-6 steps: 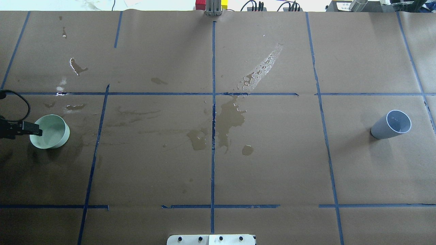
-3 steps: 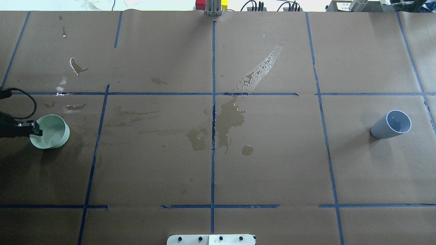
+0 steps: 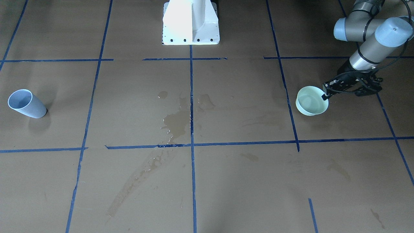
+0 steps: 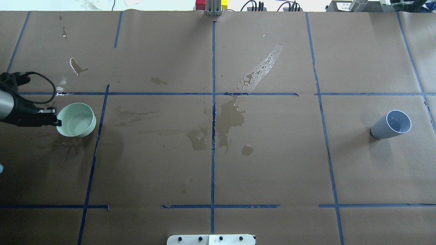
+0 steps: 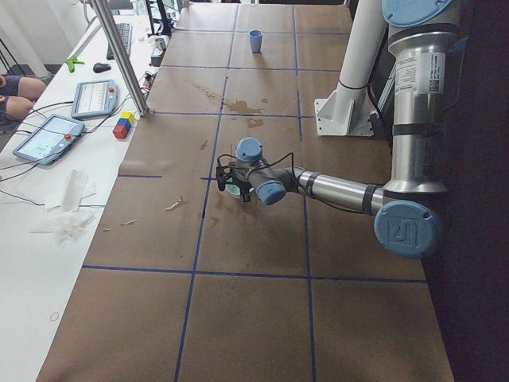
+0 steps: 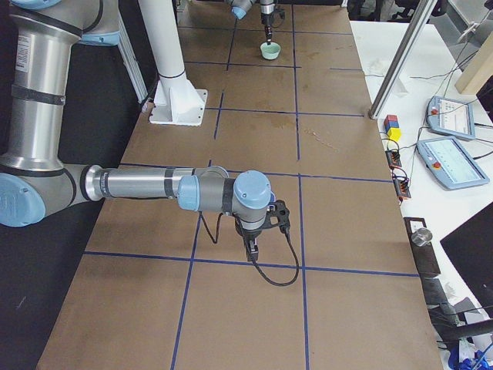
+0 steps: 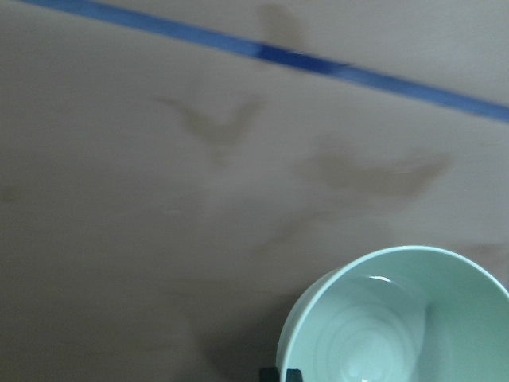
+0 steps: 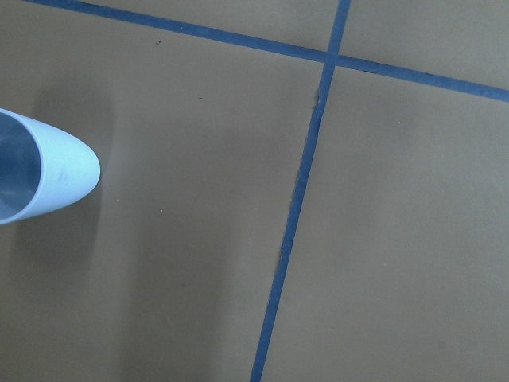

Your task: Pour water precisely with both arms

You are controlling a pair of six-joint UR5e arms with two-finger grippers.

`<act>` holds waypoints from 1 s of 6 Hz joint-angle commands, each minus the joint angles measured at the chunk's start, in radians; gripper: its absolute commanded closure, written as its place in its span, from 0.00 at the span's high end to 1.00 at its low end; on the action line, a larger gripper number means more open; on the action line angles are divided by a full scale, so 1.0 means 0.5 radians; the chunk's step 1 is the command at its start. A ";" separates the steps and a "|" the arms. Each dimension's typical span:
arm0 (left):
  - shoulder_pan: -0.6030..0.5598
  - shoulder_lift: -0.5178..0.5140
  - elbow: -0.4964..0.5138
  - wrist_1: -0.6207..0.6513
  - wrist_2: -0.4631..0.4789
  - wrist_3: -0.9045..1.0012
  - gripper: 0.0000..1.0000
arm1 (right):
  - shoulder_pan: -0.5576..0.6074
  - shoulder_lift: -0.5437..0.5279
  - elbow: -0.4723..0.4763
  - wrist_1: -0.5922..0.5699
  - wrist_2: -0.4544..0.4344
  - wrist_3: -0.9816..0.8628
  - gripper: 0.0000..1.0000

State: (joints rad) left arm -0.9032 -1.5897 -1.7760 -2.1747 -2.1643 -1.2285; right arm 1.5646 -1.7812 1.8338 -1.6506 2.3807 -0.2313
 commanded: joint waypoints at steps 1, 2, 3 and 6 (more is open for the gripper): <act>0.063 -0.481 -0.236 0.673 -0.004 -0.092 0.00 | 0.000 -0.003 0.002 0.000 0.000 0.002 1.00; 0.219 -0.775 -0.243 0.972 0.066 -0.238 0.00 | 0.000 -0.003 -0.001 0.000 -0.003 0.002 1.00; 0.454 -0.973 -0.201 1.066 0.274 -0.382 0.00 | 0.000 -0.003 -0.001 0.000 0.000 0.002 1.00; 0.793 -1.412 0.289 1.021 0.652 -0.644 0.00 | 0.000 -0.003 -0.001 0.000 0.000 0.002 1.00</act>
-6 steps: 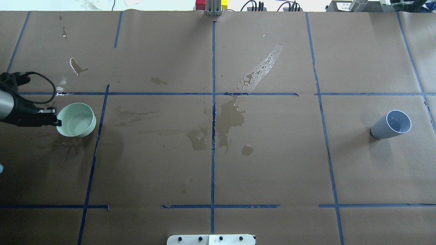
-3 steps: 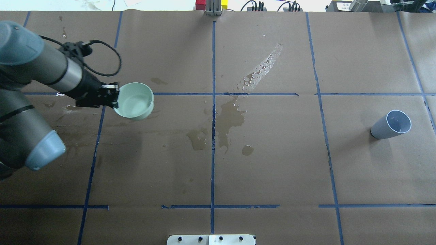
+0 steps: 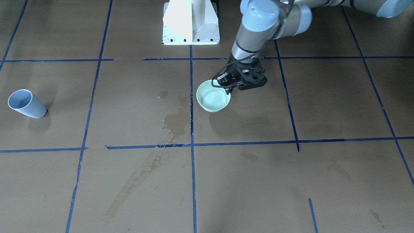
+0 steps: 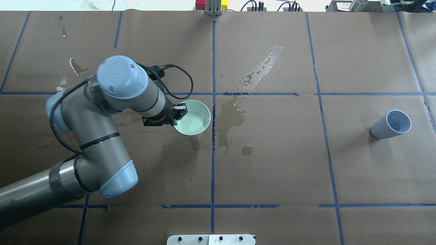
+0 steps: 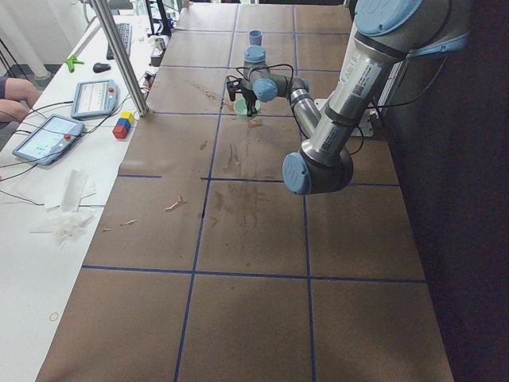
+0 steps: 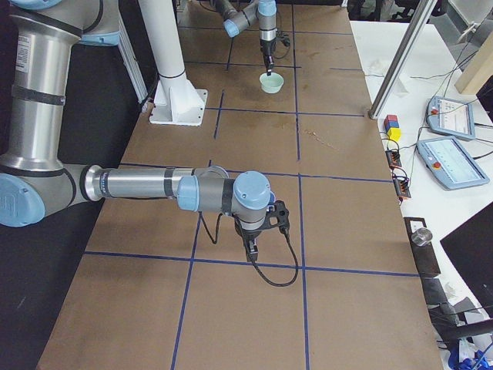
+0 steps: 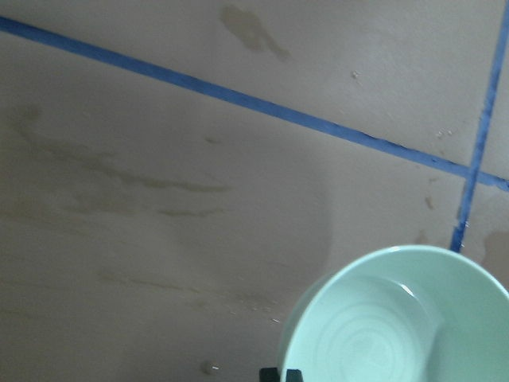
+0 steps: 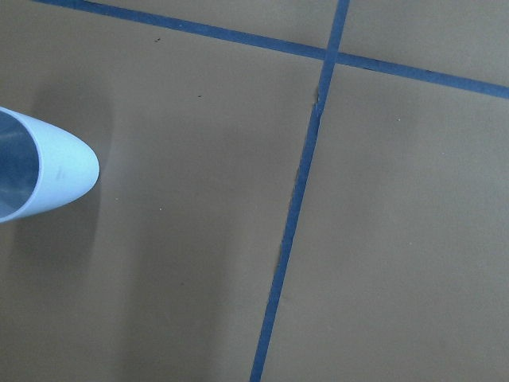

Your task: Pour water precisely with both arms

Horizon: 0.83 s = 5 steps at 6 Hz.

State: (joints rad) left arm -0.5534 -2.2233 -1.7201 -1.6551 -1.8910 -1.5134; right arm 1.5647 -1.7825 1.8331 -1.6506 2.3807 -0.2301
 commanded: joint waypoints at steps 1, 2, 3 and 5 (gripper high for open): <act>0.170 -0.173 0.316 -0.125 0.176 -0.078 0.00 | 0.000 0.000 -0.003 0.000 -0.003 0.000 1.00; 0.177 -0.180 0.375 -0.175 0.189 -0.075 0.00 | 0.000 0.000 0.000 0.000 0.000 0.000 1.00; 0.177 -0.192 0.375 -0.178 0.189 -0.075 0.12 | 0.000 0.000 0.003 0.000 0.000 0.000 1.00; 0.171 -0.189 0.317 -0.169 0.180 -0.066 1.00 | 0.003 0.003 0.006 0.000 0.003 0.000 1.00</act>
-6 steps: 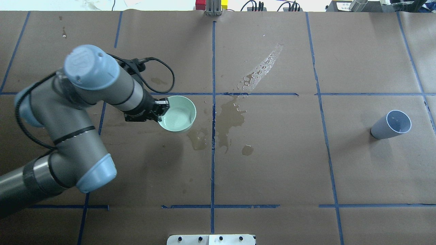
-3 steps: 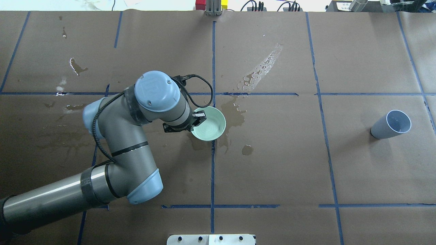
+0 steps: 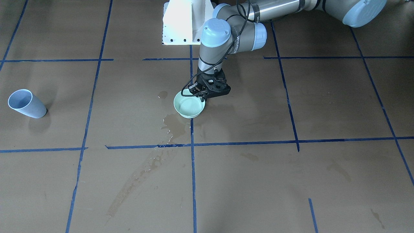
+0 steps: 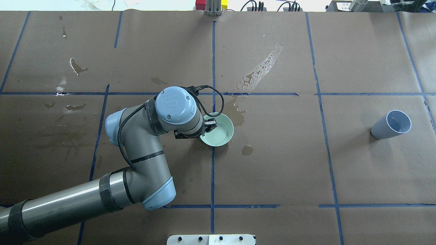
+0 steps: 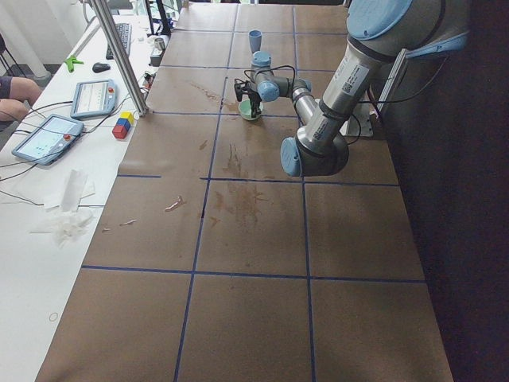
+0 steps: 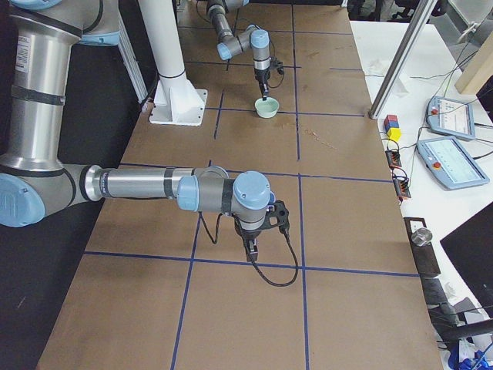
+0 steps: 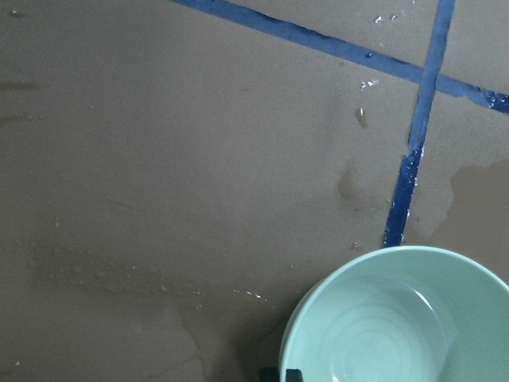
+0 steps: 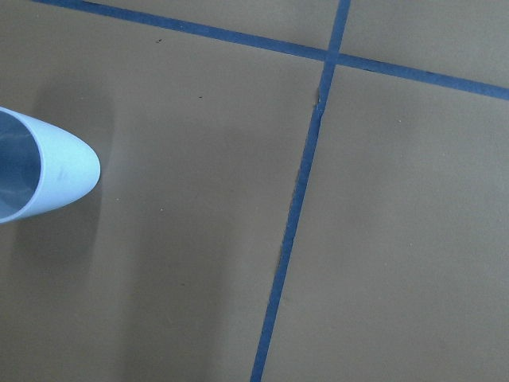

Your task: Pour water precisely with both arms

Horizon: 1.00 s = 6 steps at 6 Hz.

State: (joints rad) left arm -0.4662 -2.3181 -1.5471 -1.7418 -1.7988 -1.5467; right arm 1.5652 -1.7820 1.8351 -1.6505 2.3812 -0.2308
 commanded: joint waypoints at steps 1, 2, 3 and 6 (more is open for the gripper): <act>-0.034 0.013 -0.114 0.029 -0.019 0.010 1.00 | -0.001 0.005 0.002 0.000 0.002 0.001 1.00; -0.119 0.080 -0.221 0.099 -0.171 0.016 1.00 | -0.001 0.008 0.008 0.000 0.002 0.004 1.00; -0.193 0.256 -0.438 0.212 -0.270 0.262 1.00 | -0.001 0.017 0.042 0.003 0.005 0.004 1.00; -0.453 0.729 -0.964 0.572 -0.424 1.033 1.00 | -0.068 0.027 0.158 0.000 0.030 0.017 1.00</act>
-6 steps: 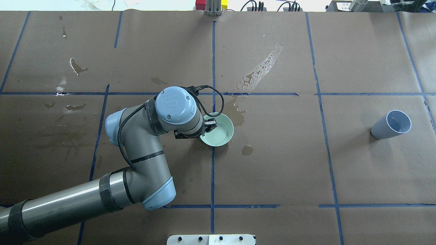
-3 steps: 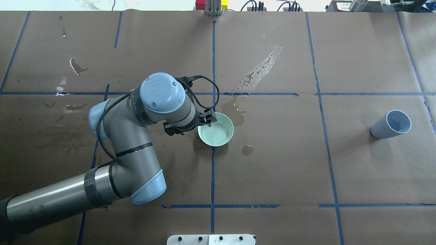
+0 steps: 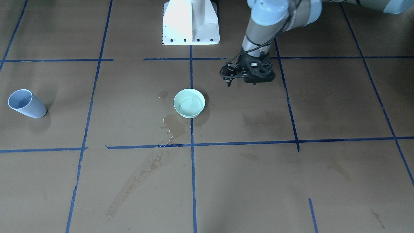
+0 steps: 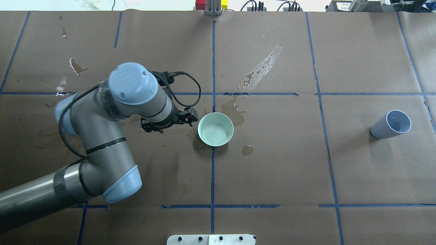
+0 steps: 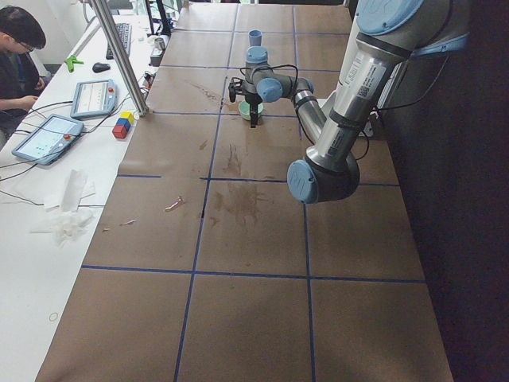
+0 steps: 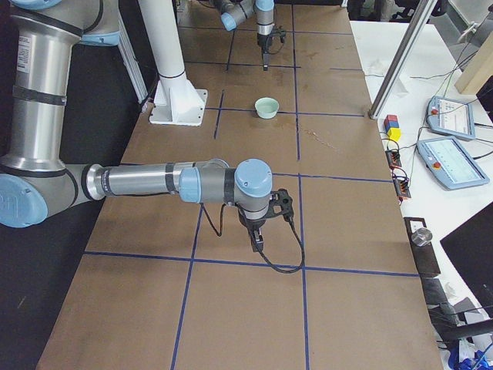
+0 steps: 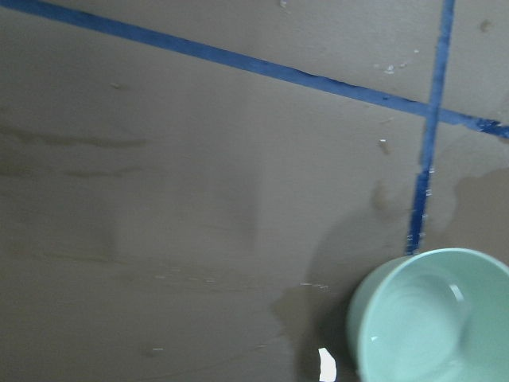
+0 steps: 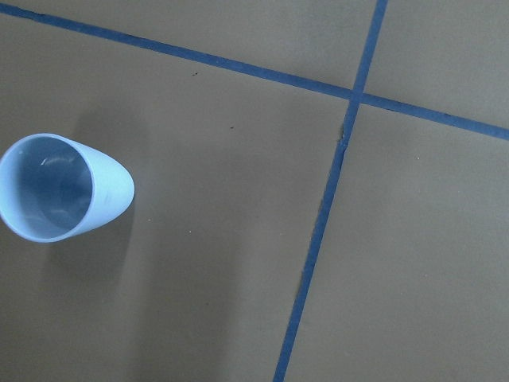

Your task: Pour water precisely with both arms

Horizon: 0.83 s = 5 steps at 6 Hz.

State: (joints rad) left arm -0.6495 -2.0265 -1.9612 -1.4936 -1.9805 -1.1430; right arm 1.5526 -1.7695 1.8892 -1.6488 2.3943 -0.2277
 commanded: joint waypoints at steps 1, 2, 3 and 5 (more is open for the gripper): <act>-0.060 0.129 -0.124 0.079 -0.061 0.133 1.00 | -0.074 -0.001 0.084 -0.004 0.052 0.117 1.00; -0.057 0.081 -0.103 0.073 -0.058 0.053 1.00 | -0.147 -0.004 0.136 0.048 0.138 0.327 1.00; -0.054 0.077 -0.100 0.073 -0.055 0.052 1.00 | -0.281 -0.026 0.179 0.316 0.130 0.788 1.00; -0.054 0.080 -0.097 0.073 -0.052 0.052 1.00 | -0.716 -0.060 0.390 0.665 -0.123 1.535 1.00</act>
State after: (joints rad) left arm -0.6767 -1.9862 -2.0103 -1.4573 -2.0069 -1.1160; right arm 1.3045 -1.7945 2.0250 -1.3756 2.4014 0.3633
